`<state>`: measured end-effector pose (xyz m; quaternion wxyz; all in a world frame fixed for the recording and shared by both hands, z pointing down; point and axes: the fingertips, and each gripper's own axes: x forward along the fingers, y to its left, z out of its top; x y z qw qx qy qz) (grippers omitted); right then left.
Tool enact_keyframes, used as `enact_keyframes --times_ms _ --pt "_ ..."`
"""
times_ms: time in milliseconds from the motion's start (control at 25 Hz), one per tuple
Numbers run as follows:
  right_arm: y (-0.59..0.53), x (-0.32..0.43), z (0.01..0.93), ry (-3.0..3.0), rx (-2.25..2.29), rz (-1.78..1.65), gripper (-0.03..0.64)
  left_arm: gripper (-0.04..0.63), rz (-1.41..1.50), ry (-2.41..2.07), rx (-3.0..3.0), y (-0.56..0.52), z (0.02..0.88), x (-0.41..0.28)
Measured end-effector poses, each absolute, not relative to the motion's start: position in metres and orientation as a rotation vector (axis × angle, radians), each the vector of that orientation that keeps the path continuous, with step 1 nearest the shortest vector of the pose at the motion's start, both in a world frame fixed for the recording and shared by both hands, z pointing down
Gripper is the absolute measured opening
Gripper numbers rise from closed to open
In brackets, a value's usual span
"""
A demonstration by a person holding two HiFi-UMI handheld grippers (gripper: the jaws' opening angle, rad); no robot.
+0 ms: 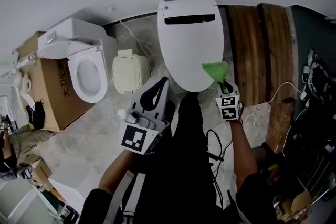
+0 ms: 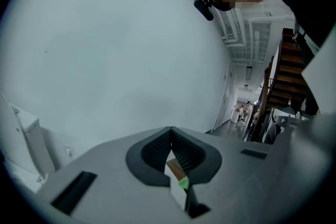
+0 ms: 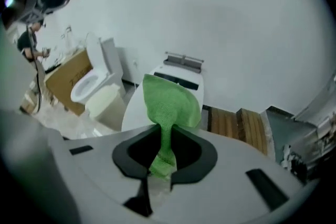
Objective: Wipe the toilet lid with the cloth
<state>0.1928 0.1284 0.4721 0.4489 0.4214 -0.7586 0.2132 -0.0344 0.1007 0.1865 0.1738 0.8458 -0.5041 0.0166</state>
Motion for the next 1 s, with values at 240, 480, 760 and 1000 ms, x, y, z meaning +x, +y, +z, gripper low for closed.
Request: enact_keyframes --times_ms 240,480,760,1000 --pt "0.095 0.167 0.350 -2.080 1.274 0.665 0.069 -0.002 0.047 -1.451 2.445 0.099 0.129 -0.027" --pt "0.079 0.155 0.239 -2.259 1.414 0.644 0.069 -0.002 0.021 -1.462 2.491 0.101 0.083 -0.029" --pt "0.080 0.157 0.154 -2.347 1.538 0.543 0.069 -0.002 -0.018 -1.449 2.547 0.097 0.047 -0.029" --pt "0.092 0.154 0.104 -2.420 1.579 0.480 0.069 -0.002 -0.055 -1.473 2.569 0.098 0.023 -0.032"
